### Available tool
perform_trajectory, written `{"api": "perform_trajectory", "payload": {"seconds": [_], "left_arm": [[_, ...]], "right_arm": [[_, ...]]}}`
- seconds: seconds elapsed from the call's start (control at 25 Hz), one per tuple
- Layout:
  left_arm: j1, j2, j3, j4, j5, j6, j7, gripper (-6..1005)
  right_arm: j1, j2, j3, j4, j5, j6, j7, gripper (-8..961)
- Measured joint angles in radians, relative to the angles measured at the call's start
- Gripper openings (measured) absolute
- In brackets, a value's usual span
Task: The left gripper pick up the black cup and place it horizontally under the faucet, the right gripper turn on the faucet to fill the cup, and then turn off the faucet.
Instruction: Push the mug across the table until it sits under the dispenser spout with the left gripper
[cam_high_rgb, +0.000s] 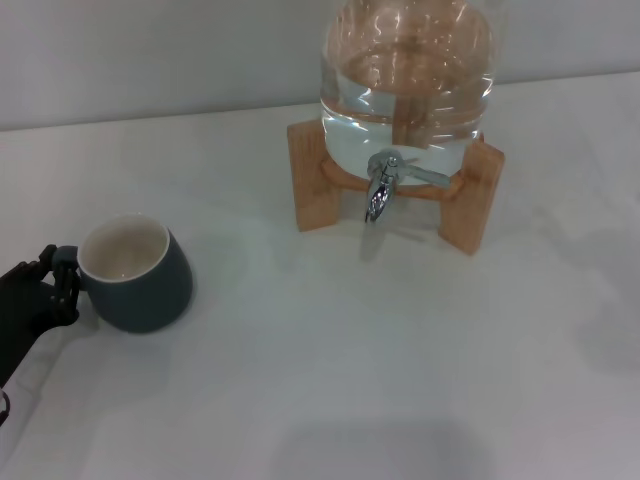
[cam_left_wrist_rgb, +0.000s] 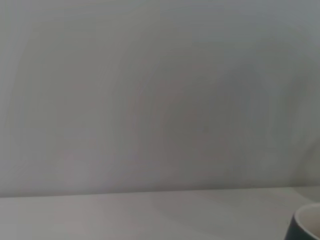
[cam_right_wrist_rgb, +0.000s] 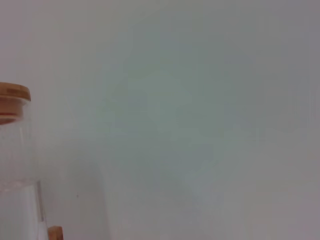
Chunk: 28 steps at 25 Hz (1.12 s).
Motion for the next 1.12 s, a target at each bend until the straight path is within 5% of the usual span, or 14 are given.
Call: {"api": "perform_trajectory", "payload": {"seconds": [0.24, 1.12], "left_arm": [[-0.006, -0.001, -0.002, -0.001, 0.000, 0.008, 0.003, 181], [-0.069, -0.005, 0.003, -0.069, 0.064, 0.008, 0.009, 179]], "right_arm": [[0.001, 0.000, 0.000, 0.004, 0.000, -0.001, -0.001, 853], [0.004, 0.000, 0.000, 0.008, 0.000, -0.009, -0.003, 853]]}}
